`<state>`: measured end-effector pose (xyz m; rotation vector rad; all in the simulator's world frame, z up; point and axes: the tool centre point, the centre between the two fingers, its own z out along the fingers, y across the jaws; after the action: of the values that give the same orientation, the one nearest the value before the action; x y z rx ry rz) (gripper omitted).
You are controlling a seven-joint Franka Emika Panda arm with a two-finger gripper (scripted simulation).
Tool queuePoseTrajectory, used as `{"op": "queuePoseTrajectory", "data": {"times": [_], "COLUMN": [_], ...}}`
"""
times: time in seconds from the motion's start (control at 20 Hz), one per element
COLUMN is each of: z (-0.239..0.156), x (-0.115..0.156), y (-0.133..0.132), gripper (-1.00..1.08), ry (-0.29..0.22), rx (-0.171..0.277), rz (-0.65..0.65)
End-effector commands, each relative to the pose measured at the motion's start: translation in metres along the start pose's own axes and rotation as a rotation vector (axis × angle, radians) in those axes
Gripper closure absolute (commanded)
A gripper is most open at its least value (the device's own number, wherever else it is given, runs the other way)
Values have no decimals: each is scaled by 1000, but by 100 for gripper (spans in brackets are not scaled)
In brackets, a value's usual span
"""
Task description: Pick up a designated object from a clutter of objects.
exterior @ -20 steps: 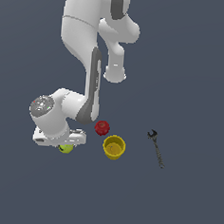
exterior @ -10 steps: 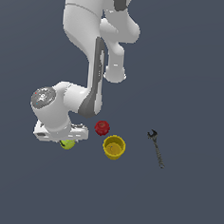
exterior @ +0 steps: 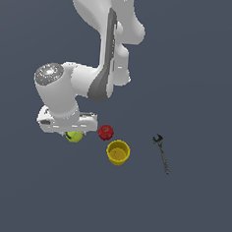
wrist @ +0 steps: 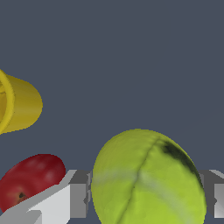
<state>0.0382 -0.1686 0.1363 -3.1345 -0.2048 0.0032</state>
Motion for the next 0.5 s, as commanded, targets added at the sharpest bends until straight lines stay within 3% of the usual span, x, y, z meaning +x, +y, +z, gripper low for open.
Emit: {"op": "queuePoseTrajectory", "data": {"times": [0.0,0.45], "z": [-22,-105], "x": [-7,-33], "y": [-9,-44], "gripper": [108,108], "ry": [2,2], "rx": [-1,-1], "rz": [0,0]}}
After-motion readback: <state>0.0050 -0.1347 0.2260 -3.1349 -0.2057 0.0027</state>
